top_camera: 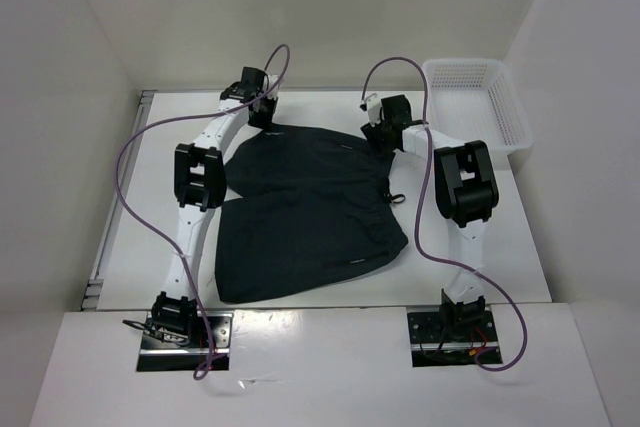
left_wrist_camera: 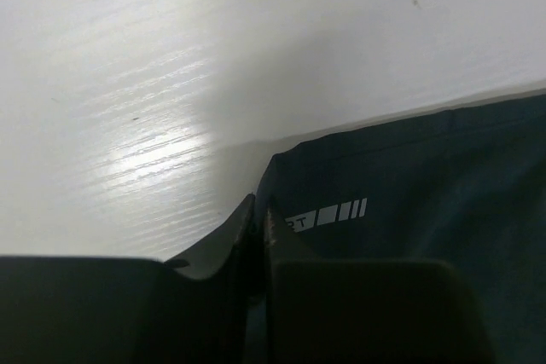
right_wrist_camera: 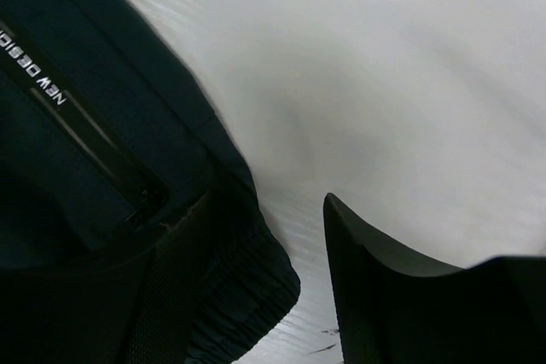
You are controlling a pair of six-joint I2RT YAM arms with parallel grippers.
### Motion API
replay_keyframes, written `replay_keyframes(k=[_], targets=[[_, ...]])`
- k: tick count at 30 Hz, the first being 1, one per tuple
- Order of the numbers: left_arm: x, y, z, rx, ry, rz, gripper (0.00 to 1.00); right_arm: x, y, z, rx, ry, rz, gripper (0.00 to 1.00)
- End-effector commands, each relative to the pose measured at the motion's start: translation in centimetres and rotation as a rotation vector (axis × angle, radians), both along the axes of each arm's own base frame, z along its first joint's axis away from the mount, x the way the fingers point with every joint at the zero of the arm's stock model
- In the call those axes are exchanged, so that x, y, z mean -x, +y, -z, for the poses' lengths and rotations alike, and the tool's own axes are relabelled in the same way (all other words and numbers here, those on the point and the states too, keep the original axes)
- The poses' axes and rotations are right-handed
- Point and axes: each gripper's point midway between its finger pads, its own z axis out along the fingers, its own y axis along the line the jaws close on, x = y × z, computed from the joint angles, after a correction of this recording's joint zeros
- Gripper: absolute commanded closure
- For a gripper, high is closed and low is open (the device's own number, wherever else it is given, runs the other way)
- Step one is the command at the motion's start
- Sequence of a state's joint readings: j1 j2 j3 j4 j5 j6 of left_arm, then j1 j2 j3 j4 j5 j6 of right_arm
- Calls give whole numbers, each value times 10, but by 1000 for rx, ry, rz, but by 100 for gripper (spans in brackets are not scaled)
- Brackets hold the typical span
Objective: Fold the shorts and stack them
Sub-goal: Flatten the shorts out, then fold the shorts
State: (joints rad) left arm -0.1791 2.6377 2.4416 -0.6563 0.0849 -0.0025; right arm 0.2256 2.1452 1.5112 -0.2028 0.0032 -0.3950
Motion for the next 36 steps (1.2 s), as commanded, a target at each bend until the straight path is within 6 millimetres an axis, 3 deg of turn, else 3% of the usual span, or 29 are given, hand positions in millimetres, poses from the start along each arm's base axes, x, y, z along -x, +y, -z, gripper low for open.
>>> replay_keyframes(k=[1,2,4,5,8,10,12,13,15,16,17,18,19,20,21,23,24,26,27,30,36], targets=[[4,-5,10,17,28,21,93,32,-1,29,25,155,-85,42],[4,-5,10,17,28,21,100,35,2,30,15,167,-111,52],[4,-5,10,17,28,21,100,39,1,35,17,179,-111,64],[4,-5,10,17,28,21,100,39,1,34,24,177,-121,76],[-3,-7,-12,24,-17,22,100,37,1,32,31,175,-131,100],[-9,-6,-27,24,-55,16,100,33,2,28,30,163,-131,100],[-19,-4,-58,21,-127,3,100,18,1,19,32,112,-102,100],[-21,-5,-64,24,-142,3,100,10,1,12,30,85,-83,100],[-26,0,-97,34,-202,-6,100,-10,1,-14,21,10,-44,100],[-27,6,-103,34,-212,-15,100,-21,1,-30,22,-30,-35,100],[-27,8,-114,31,-231,-21,100,-23,2,-34,21,-35,-35,85],[-23,9,-105,26,-201,-21,100,-26,1,-38,22,-45,-20,47],[-19,1,-106,26,-198,-9,100,-24,0,-41,22,-43,-20,42],[-16,2,-106,25,-192,-9,100,-20,0,-35,18,-28,-12,40],[-10,-3,-98,21,-165,0,100,-21,0,-48,-40,-40,25,40],[1,-7,-82,12,-113,10,100,-7,-8,-41,-120,25,75,40],[3,-6,-76,9,-97,10,100,0,3,-50,-210,44,98,40],[12,-12,-65,3,-65,21,100,14,-1,-44,-290,100,148,39],[11,-10,-70,-3,-75,14,100,25,3,-36,-335,145,182,38],[16,-12,-61,-17,-53,15,100,39,1,-21,-360,189,260,38],[18,-15,-63,-31,-56,15,100,36,4,-7,-378,222,283,38]])
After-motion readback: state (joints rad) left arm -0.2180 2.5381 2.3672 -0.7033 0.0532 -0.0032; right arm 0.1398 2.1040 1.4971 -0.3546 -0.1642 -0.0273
